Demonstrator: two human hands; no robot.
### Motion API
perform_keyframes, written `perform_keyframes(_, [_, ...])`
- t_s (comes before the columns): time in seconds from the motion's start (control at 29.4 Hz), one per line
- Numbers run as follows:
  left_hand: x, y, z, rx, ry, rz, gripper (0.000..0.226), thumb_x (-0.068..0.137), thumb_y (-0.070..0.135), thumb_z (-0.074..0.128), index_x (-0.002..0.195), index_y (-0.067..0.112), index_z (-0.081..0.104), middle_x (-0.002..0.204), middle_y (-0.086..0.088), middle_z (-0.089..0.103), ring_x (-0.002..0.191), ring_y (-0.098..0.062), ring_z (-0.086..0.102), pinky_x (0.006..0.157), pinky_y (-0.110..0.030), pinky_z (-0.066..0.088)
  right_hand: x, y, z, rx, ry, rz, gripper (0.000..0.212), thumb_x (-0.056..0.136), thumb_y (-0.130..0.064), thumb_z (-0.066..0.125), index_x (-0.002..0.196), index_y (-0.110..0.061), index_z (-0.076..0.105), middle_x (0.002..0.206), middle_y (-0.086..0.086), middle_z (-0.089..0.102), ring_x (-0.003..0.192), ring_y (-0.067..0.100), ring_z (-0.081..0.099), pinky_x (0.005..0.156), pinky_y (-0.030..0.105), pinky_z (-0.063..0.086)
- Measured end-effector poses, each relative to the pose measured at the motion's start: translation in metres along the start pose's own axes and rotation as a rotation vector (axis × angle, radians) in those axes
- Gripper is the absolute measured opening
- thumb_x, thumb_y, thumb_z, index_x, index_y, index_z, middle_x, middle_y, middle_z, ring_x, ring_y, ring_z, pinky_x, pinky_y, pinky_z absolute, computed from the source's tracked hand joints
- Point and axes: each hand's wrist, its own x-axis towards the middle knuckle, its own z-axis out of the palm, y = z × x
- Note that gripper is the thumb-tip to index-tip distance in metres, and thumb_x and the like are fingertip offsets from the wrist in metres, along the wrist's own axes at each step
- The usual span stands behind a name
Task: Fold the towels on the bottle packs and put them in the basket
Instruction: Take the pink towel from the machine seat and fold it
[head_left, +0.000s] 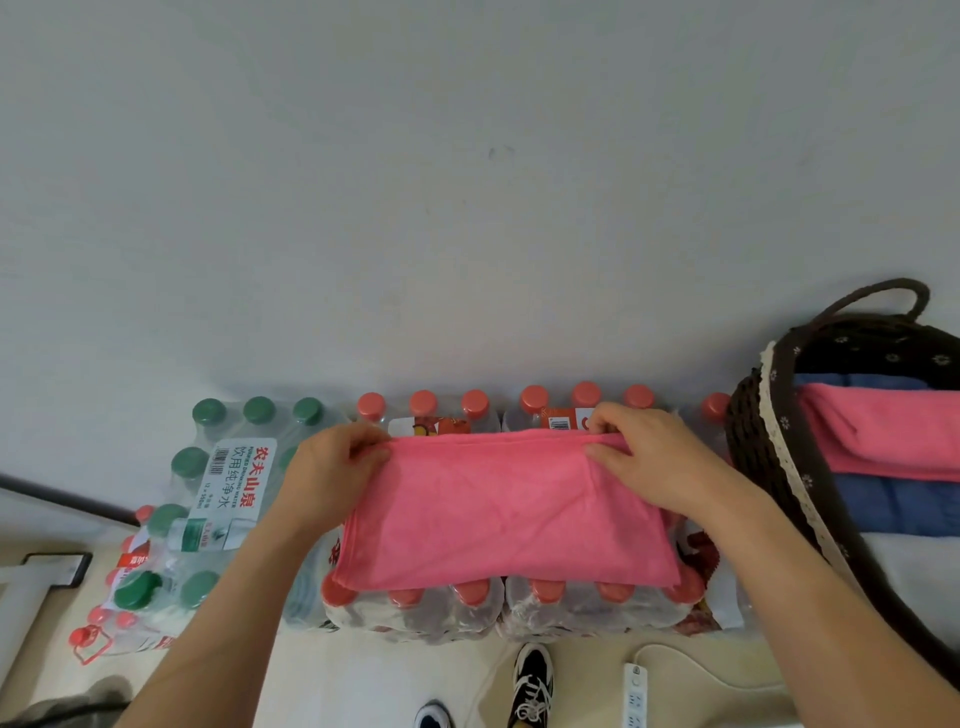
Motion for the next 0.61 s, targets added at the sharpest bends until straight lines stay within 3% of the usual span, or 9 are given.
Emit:
perform_keyframes(0.14, [0.003, 0.001, 0.002, 0.018, 0.028, -0.032, 0.015, 0.093, 0.018, 0.057, 0.097, 0.022, 0.07, 0.09, 0.005, 0.067, 0.083, -0.016, 0.059, 0.072, -0.029, 0.04, 0.001, -0.001, 0.0, -0.035, 0.006, 0.0, 0.01, 0.094, -0.033, 0.051, 0.086, -0.028, 0.049, 0.076, -0.011, 0.058, 0.072, 0.011, 0.057, 0.064, 0.035, 0.047])
perform_keyframes(0.31, [0.005, 0.003, 0.011, 0.131, 0.102, -0.045, 0.016, 0.091, 0.024, 0.056, 0.103, 0.021, 0.067, 0.093, -0.001, 0.07, 0.086, -0.024, 0.062, 0.068, -0.03, 0.04, 0.004, -0.006, 0.0, -0.165, 0.007, 0.02, 0.013, 0.097, -0.034, 0.044, 0.095, -0.023, 0.05, 0.087, -0.006, 0.061, 0.081, 0.021, 0.059, 0.067, 0.035, 0.042])
perform_keyframes(0.44, [0.001, -0.002, 0.018, 0.136, 0.185, -0.041, 0.023, 0.089, 0.031, 0.06, 0.11, 0.025, 0.067, 0.081, -0.001, 0.062, 0.077, -0.023, 0.058, 0.067, -0.031, 0.041, 0.005, -0.009, 0.008, -0.26, 0.037, 0.065, 0.017, 0.096, -0.037, 0.043, 0.106, -0.025, 0.051, 0.105, -0.003, 0.06, 0.097, 0.022, 0.057, 0.083, 0.039, 0.038])
perform_keyframes(0.54, [0.0, -0.008, 0.019, 0.108, 0.208, -0.035, 0.016, 0.086, 0.033, 0.066, 0.098, 0.023, 0.07, 0.078, 0.0, 0.052, 0.074, -0.021, 0.052, 0.067, -0.03, 0.037, 0.002, -0.004, 0.008, -0.273, 0.032, 0.089, 0.029, 0.094, -0.043, 0.046, 0.12, -0.029, 0.052, 0.112, -0.002, 0.05, 0.11, 0.02, 0.049, 0.091, 0.043, 0.043])
perform_keyframes(0.61, [-0.001, -0.01, 0.019, 0.086, 0.214, -0.056, 0.017, 0.083, 0.033, 0.069, 0.087, 0.017, 0.066, 0.08, -0.001, 0.051, 0.077, -0.024, 0.053, 0.069, -0.032, 0.039, 0.002, 0.0, 0.005, -0.239, 0.004, 0.096, 0.029, 0.091, -0.041, 0.052, 0.118, -0.029, 0.055, 0.111, -0.002, 0.047, 0.112, 0.019, 0.046, 0.093, 0.046, 0.044])
